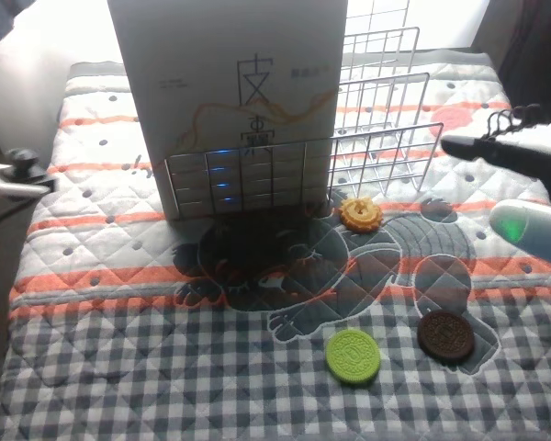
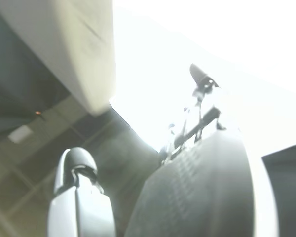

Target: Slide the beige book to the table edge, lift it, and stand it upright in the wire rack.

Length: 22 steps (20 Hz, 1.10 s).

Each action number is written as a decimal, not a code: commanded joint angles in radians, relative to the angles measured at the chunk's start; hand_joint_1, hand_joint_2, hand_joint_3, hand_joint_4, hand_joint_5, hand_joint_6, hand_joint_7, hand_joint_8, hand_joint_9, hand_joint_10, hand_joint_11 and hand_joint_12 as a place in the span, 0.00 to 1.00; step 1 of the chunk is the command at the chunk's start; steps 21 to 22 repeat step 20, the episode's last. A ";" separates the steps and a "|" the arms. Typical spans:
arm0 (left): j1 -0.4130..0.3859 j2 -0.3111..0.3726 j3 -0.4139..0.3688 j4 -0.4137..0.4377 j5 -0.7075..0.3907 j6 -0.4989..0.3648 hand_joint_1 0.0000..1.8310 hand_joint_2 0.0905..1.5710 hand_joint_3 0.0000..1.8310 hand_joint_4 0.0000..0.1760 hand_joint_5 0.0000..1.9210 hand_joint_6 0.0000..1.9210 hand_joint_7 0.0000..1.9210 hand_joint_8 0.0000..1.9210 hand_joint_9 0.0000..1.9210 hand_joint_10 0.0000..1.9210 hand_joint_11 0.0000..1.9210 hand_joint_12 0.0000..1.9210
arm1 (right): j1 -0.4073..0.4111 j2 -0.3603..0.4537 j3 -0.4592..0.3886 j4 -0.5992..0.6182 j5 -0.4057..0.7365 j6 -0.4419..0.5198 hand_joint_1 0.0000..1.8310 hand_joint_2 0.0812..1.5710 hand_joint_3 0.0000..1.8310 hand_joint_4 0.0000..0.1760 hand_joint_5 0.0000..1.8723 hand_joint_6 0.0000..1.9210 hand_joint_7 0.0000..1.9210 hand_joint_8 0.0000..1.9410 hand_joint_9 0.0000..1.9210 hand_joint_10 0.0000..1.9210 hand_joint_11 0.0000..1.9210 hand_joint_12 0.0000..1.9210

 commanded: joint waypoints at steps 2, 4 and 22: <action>0.063 0.069 -0.054 0.076 -0.136 0.000 0.24 0.59 0.01 1.00 0.00 0.00 0.00 0.00 0.00 0.00 0.00 0.00 | 0.005 0.034 -0.021 0.018 0.190 -0.034 0.10 0.90 0.00 0.00 0.18 0.00 0.17 0.00 0.15 0.00 0.15 0.00; 0.145 0.121 -0.107 0.090 -0.163 -0.001 0.21 0.61 0.01 1.00 0.00 0.00 0.00 0.00 0.00 0.00 0.00 0.00 | 0.005 0.066 -0.041 0.033 0.255 -0.066 0.12 0.86 0.00 0.29 0.15 0.00 0.14 0.00 0.12 0.00 0.12 0.00; 0.517 0.199 -0.273 0.039 -0.471 -0.077 0.13 0.78 0.00 0.00 0.00 0.00 0.01 0.00 0.00 0.00 0.00 0.00 | 0.009 0.126 -0.104 0.064 0.413 -0.144 0.32 0.80 0.00 0.17 0.06 0.00 0.10 0.00 0.08 0.00 0.08 0.00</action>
